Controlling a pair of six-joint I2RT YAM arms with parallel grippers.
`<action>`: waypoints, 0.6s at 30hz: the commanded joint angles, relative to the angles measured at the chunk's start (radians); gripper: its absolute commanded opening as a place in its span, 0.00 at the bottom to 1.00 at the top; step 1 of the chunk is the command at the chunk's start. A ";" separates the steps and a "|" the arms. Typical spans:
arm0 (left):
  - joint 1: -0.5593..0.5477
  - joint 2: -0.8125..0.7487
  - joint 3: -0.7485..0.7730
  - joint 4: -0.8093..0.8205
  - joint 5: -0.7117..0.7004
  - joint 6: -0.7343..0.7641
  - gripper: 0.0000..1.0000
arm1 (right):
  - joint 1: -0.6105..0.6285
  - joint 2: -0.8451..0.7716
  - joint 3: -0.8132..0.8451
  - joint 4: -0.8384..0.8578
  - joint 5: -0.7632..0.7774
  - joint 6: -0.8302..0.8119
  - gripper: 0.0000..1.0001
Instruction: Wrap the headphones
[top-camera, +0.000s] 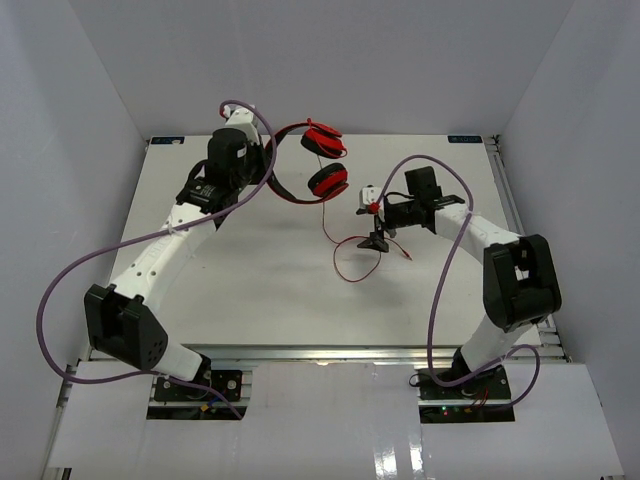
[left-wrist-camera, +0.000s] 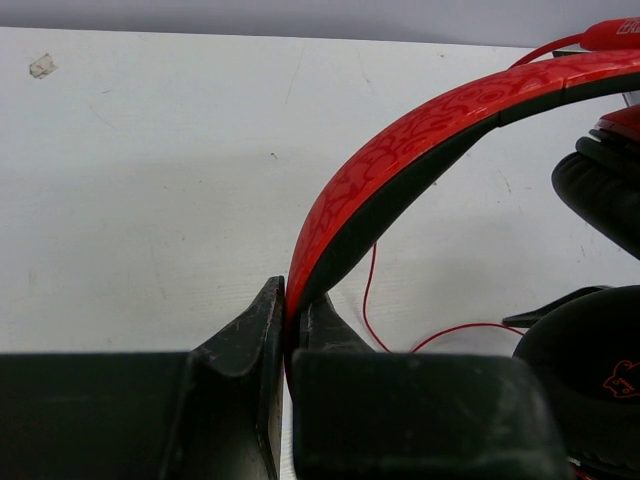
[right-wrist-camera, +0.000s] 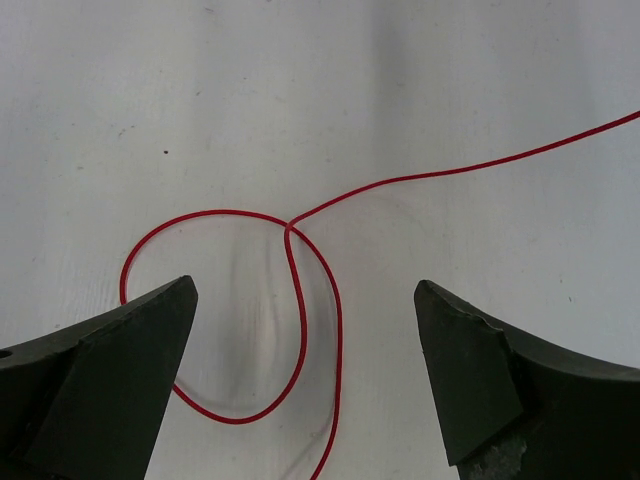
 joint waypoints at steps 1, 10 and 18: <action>0.008 -0.096 0.067 0.028 0.018 -0.030 0.00 | 0.051 0.070 0.044 0.041 0.086 -0.024 0.93; 0.032 -0.134 0.071 0.016 0.013 -0.019 0.00 | 0.053 0.183 0.096 0.038 0.179 0.028 0.84; 0.078 -0.129 0.078 0.039 0.017 -0.064 0.00 | 0.054 0.227 0.151 -0.079 0.146 0.007 0.38</action>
